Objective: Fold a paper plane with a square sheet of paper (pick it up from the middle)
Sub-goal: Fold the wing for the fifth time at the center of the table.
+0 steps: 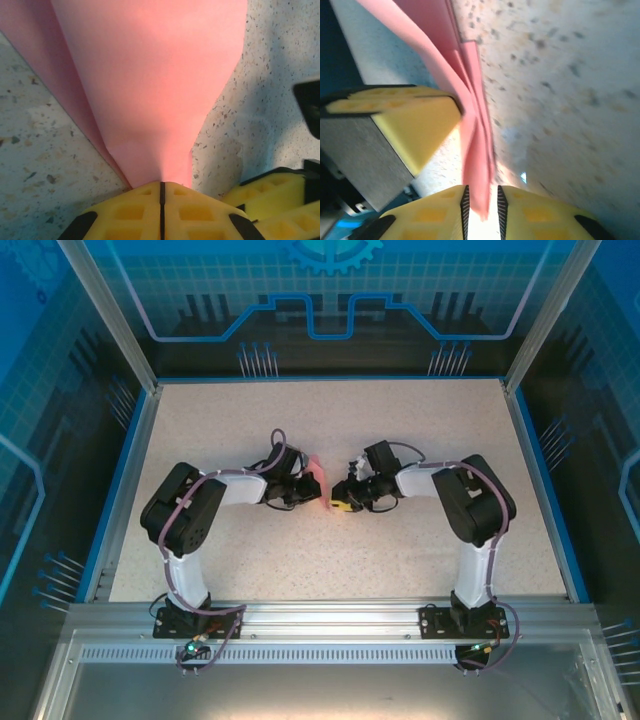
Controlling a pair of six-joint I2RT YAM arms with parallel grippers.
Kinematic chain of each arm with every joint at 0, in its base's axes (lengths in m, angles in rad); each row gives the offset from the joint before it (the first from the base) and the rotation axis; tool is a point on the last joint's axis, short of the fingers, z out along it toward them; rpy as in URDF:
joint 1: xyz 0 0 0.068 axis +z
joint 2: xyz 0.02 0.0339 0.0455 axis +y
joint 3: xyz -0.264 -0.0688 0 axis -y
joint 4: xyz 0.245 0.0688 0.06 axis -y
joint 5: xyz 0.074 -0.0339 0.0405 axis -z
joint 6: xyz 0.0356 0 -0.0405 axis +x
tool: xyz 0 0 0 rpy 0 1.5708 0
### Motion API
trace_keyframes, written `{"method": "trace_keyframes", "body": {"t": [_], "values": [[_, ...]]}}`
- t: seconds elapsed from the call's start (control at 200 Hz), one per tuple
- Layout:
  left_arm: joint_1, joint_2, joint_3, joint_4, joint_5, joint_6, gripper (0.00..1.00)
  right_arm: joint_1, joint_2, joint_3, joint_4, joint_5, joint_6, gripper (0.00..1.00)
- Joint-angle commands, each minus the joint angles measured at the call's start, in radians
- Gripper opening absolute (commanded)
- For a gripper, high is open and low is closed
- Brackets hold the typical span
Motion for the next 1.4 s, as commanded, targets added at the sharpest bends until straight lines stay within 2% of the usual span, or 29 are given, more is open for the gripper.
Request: {"method": "trace_keyframes", "body": {"t": [0.0, 0.215, 0.36, 0.595, 0.73, 0.965, 1.19, 1.395], "values": [[-0.007, 0.030, 0.017, -0.094, -0.054, 0.027, 0.11, 0.028, -0.074, 0.055, -0.245, 0.188, -0.180, 0.26], [-0.009, 0.023, 0.021, -0.099, -0.052, 0.018, 0.11, 0.121, -0.100, 0.120, -0.290, 0.319, -0.299, 0.33], [-0.009, 0.007, 0.023, -0.095, -0.049, -0.002, 0.12, 0.161, -0.068, 0.158, -0.298, 0.360, -0.323, 0.33], [-0.008, -0.032, 0.022, -0.063, -0.046, -0.065, 0.12, 0.167, -0.033, 0.148, -0.263, 0.355, -0.332, 0.30], [-0.009, -0.042, 0.026, -0.026, -0.032, -0.100, 0.12, 0.168, -0.032, 0.131, -0.231, 0.343, -0.349, 0.24], [-0.003, -0.056, 0.046, -0.015, -0.030, -0.107, 0.12, 0.166, -0.040, 0.092, -0.177, 0.355, -0.352, 0.21], [0.020, -0.066, 0.064, -0.019, -0.017, -0.061, 0.13, 0.165, -0.134, 0.033, -0.121, 0.407, -0.359, 0.24], [0.042, -0.060, 0.080, -0.024, -0.006, -0.028, 0.15, 0.177, -0.134, 0.048, -0.131, 0.455, -0.419, 0.29]]}}
